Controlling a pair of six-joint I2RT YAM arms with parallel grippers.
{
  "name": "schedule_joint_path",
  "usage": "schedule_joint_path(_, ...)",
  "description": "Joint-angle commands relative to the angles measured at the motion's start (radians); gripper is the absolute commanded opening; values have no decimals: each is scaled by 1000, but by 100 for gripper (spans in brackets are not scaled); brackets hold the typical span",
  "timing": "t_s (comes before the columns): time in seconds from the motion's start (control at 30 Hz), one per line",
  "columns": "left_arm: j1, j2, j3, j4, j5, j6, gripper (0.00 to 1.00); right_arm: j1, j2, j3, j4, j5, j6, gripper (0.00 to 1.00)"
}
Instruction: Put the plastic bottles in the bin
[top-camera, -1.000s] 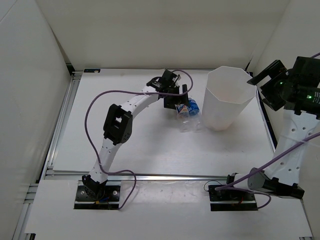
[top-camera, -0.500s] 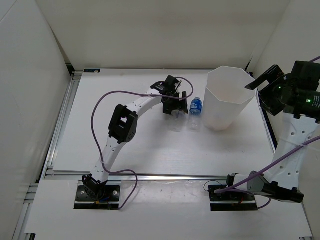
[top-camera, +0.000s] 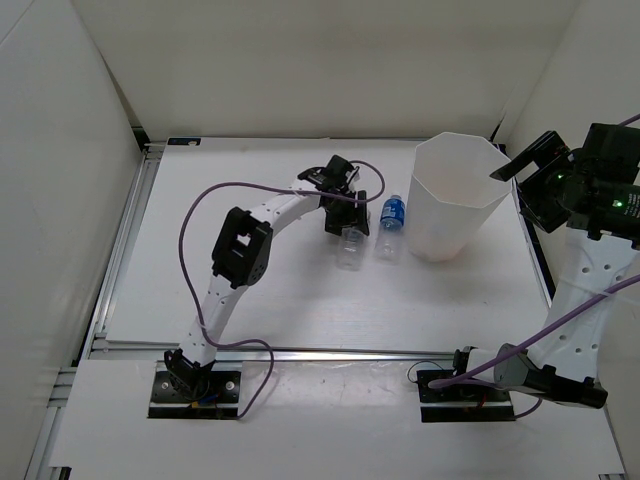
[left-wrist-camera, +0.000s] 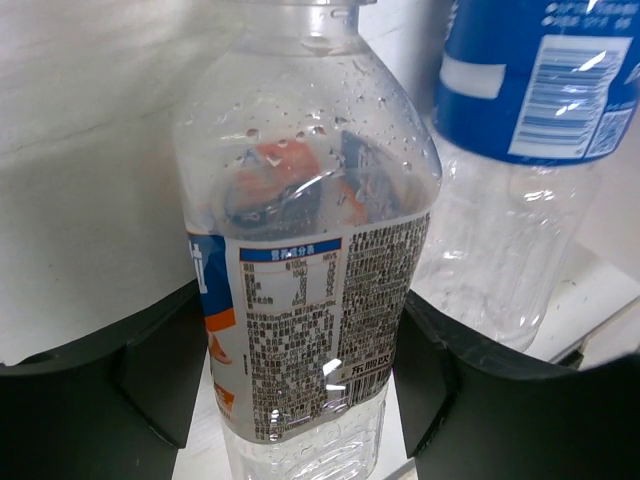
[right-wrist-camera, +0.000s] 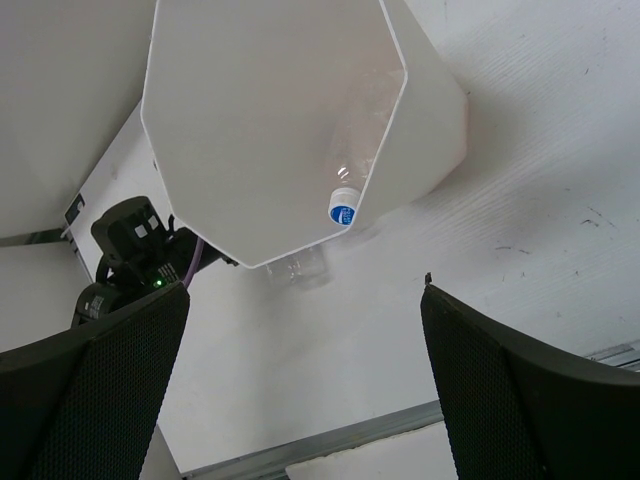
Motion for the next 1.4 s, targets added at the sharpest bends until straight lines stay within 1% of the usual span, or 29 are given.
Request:
schedule_joint_path(0.0,40,-56,-45,-63,17,10,17,0,-15,-3,-6,-4,-6,100)
schedule_joint_path(0.07,70,-102,-16,-63,18,-32,16,0,-24,-3,-6,-13,-6,100)
schedule_joint_path(0.1,80,-122,31,-63,4,-42,14,0,-24,-3,-6,-13,3,100)
schedule_joint_path(0.17,93,-185,95,-39,-45,-67,14,0,-47,-3,-6,-13,3,100)
schedule_joint_path(0.27,115,-266,217,24,-71,-87,14,0,-70,-24,-6,-13,3,100)
schedule_joint_path(0.33,115,-294,286,139,-52,-87,18,0,-80,-49,-6,-13,13,100)
schedule_joint_path(0.37,115,-294,312,184,-23,-96,20,0,-93,-49,-6,-13,22,100)
schedule_joint_path(0.4,115,-294,344,228,40,-96,20,0,-93,-66,-6,-13,22,100)
schedule_joint_path(0.43,115,-294,426,295,59,-107,22,0,-117,-66,3,-4,33,100)
schedule_joint_path(0.5,94,-268,496,360,99,-107,26,0,-148,-90,12,-4,33,100)
schedule_joint_path(0.53,74,-268,510,442,110,-107,27,0,-159,-90,12,5,42,100)
schedule_joint_path(0.6,42,-295,463,535,143,-128,27,0,-189,-90,36,5,42,100)
schedule_joint_path(0.63,31,-306,412,587,157,-129,27,0,-202,-90,46,5,42,100)
schedule_joint_path(0.67,18,-306,412,648,168,-129,29,0,-212,-90,59,5,42,100)
schedule_joint_path(0.7,5,-293,412,662,168,-129,31,0,-232,-77,60,5,42,100)
schedule_joint_path(0.77,-38,-259,474,673,182,-119,34,0,-251,-51,72,5,42,100)
schedule_joint_path(0.83,-90,-236,475,733,173,-105,35,0,-260,-12,72,-4,31,100)
schedule_joint_path(0.9,-121,-236,429,780,147,-78,38,0,-271,12,61,-4,22,100)
schedule_joint_path(0.93,-133,-236,416,814,128,-78,38,0,-271,21,47,-4,22,100)
schedule_joint_path(1.0,-159,-214,432,814,128,-78,38,0,-280,52,32,-4,11,100)
schedule_joint_path(1.03,-160,-193,432,814,128,-78,40,0,-280,61,18,-4,11,100)
schedule_joint_path(1.1,-170,-182,432,814,117,-78,44,0,-289,81,8,5,2,100)
schedule_joint_path(1.17,-179,-167,418,814,99,-78,50,0,-298,81,7,5,2,100)
schedule_joint_path(1.23,-180,-144,447,824,99,-78,56,0,-311,81,7,5,2,100)
schedule_joint_path(1.3,-180,-133,447,824,88,-78,64,0,-320,69,7,5,2,100)
schedule_joint_path(1.37,-189,-133,412,824,88,-63,75,0,-320,69,7,5,11,100)
